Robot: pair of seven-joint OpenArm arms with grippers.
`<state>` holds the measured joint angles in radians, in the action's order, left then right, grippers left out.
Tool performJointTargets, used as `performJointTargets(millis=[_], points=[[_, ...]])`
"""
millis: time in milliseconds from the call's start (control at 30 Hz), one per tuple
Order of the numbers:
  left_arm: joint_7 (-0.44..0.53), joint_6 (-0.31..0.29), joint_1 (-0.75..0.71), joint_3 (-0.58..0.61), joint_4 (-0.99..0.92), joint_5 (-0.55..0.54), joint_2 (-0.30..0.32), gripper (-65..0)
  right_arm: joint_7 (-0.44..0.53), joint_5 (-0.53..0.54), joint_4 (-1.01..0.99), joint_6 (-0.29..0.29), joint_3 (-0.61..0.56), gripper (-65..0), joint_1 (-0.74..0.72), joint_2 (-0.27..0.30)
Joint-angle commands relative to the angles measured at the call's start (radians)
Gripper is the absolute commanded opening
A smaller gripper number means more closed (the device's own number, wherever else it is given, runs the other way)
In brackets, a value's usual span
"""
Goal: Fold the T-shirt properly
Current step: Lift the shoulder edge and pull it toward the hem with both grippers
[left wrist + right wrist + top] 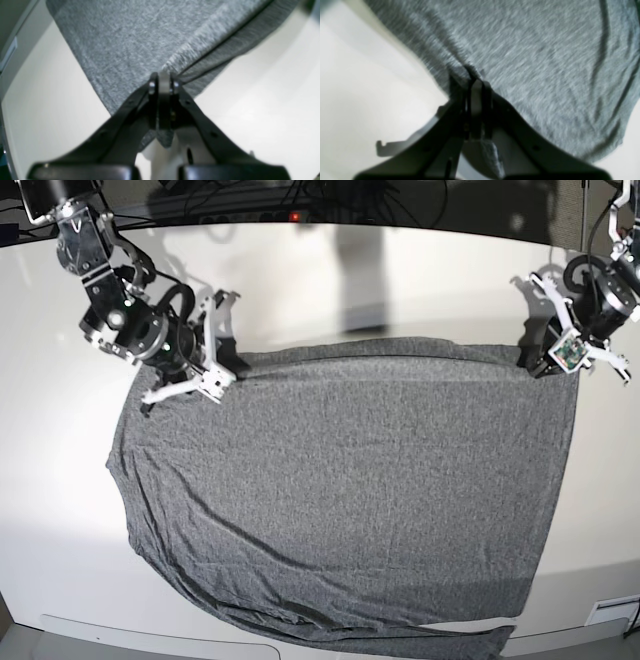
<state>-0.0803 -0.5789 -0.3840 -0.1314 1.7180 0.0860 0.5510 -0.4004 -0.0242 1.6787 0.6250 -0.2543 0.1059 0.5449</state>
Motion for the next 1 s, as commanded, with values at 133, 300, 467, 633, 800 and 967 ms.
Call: performJointTargets(millis=[133, 300, 467, 633, 800, 967], points=[[0.028, 0.010, 0.088, -0.002, -0.068, -0.012, 0.017, -65.0, 0.019, -0.002, -0.058, -0.009, 0.008, -65.0, -0.087, -0.026], [0.029, -0.018, 0.161, 0.010, -0.142, -0.012, 0.010, -65.0, 0.026, -0.002, -0.155, -0.008, 0.008, -65.0, -0.163, -0.033], [0.054, -0.021, 0.230, 0.060, -0.214, -0.008, 0.009, -65.0, 0.027, 0.006, -0.221, -0.004, 0.005, -65.0, -0.222, -0.034], [0.050, -0.020, 0.285, 0.101, -0.258, -0.008, 0.009, -65.0, 0.025, 0.002, -0.237, -0.001, 0.005, -65.0, -0.231, -0.049], [-0.014, -0.011, 0.320, 0.100, -0.267, -0.008, 0.013, -65.0, 0.034, 0.027, -0.237, -0.010, 0.005, -36.9, -0.238, -0.068], [-0.058, -0.009, 0.323, 0.100, -0.266, -0.009, 0.015, -64.2, 0.011, 0.093, -0.235, -0.010, 0.006, -37.0, -0.266, -0.068]])
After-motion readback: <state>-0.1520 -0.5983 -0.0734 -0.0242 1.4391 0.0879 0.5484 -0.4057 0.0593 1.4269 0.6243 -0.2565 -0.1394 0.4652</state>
